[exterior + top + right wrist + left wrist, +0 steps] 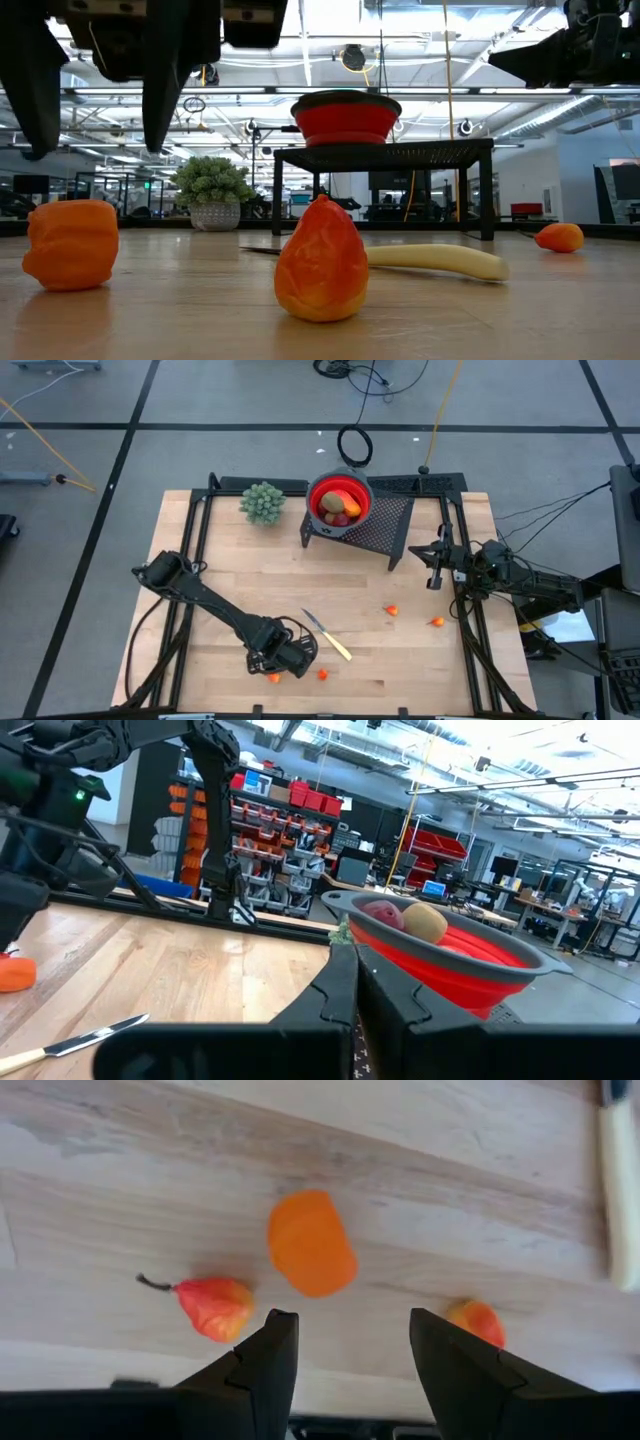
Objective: Pick & Place Fruit
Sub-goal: Put the orange into the red strainer bowl on the shelf
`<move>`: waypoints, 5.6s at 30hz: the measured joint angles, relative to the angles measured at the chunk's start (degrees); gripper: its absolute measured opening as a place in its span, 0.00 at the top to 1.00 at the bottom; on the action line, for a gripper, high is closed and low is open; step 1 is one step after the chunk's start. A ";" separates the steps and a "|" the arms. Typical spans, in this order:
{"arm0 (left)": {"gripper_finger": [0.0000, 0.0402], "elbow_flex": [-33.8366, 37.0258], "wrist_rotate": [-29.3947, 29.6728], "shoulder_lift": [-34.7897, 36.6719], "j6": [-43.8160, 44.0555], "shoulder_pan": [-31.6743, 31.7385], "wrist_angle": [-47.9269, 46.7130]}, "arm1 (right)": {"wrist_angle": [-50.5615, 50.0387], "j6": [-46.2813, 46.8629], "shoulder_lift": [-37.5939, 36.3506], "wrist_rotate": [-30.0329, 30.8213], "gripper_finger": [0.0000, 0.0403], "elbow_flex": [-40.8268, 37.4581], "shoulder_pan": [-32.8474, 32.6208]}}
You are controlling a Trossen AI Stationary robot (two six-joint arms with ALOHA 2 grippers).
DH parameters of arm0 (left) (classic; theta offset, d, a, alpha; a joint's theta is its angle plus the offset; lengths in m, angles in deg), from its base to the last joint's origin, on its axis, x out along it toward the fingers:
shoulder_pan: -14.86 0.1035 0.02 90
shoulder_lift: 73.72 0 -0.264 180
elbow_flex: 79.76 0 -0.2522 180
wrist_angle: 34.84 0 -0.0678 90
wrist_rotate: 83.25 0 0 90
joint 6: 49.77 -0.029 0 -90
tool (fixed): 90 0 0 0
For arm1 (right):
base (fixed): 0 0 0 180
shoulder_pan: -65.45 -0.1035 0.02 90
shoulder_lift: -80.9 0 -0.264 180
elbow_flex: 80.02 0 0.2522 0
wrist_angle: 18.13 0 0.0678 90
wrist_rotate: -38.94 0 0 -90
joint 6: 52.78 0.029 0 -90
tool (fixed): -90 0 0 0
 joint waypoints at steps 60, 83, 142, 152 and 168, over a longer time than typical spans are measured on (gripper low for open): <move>0.52 0.09 -3.09 -7.63 -1.14 1.36 -0.82 | 0.01 0.02 -0.02 -0.02 1.00 0.02 0.02; 0.76 0.09 0.04 -7.47 -3.09 1.36 -1.28 | 0.01 0.01 -0.01 0.00 1.00 0.00 0.01; 0.71 -0.09 11.59 13.22 -135.01 5.90 88.11 | -0.01 0.00 -0.02 0.00 1.00 0.01 0.02; 0.71 -0.09 26.47 13.22 -123.80 5.91 87.81 | -0.01 0.00 -0.02 0.00 1.00 0.00 0.01; 0.71 -0.11 41.47 13.22 -83.69 12.67 74.68 | -0.01 -0.02 -0.01 0.00 1.00 0.01 0.01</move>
